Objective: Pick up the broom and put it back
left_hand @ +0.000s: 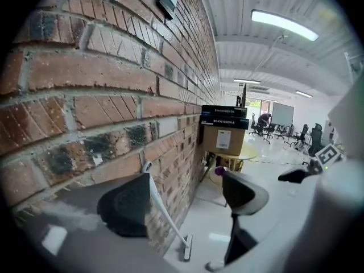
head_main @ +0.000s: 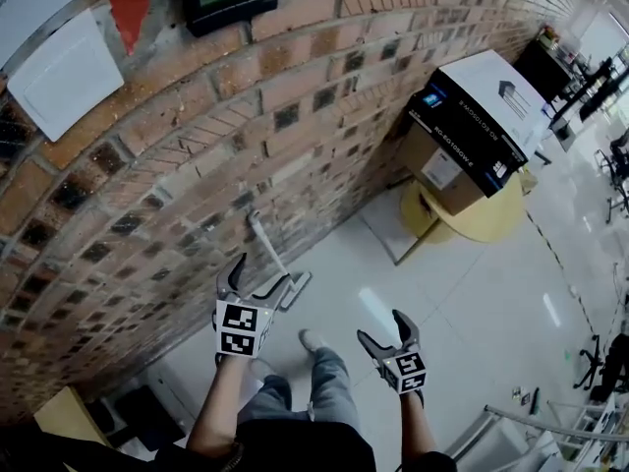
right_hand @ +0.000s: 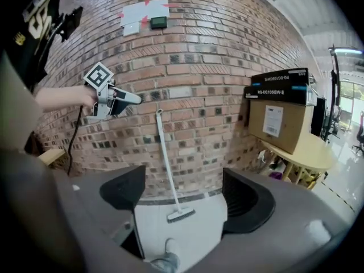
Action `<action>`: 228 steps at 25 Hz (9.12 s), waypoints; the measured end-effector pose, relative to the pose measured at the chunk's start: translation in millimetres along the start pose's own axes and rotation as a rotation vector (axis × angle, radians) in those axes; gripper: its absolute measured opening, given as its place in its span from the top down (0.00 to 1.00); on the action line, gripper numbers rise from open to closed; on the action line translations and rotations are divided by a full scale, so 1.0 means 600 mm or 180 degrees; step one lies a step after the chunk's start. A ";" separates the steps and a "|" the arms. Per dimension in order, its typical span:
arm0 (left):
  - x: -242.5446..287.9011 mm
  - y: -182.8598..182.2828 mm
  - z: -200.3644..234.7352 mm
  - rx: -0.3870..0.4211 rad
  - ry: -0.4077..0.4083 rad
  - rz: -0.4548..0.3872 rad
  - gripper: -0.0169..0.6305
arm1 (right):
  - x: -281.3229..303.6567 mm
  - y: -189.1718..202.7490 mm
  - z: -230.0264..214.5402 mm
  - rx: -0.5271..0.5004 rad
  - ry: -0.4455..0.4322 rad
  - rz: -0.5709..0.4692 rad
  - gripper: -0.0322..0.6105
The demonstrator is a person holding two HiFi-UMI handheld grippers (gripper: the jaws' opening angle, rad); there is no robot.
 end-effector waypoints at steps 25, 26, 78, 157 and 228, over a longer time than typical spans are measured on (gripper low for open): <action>-0.033 0.023 0.056 -0.0317 -0.0270 -0.0214 0.40 | 0.301 0.036 0.033 -0.0165 -0.0929 0.0094 0.34; -0.040 0.022 0.060 -0.0340 -0.0311 -0.0232 0.40 | 0.326 0.032 0.045 -0.0196 -0.1005 0.0100 0.34; -0.427 -0.196 0.223 0.0084 -0.2088 -0.1191 0.47 | 0.172 -0.602 0.370 -0.0485 -0.1622 -0.1955 0.81; -0.240 -0.229 0.055 -0.0014 -0.0568 -0.1120 0.51 | 0.093 -0.491 0.251 -0.0333 -0.0926 -0.1252 0.81; -0.276 -0.143 0.121 -0.0258 -0.1289 -0.1286 0.45 | 0.225 -0.470 0.276 -0.0446 -0.1266 -0.1395 0.67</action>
Point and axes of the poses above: the fingertips, and each gripper's own axes: x forward along the fingers, z to its left, y out of its underside, the point moved 2 cm from there along -x, backward along the fingers, and after that the axes turned 7 degrees about -z, right-handed, at the moved point
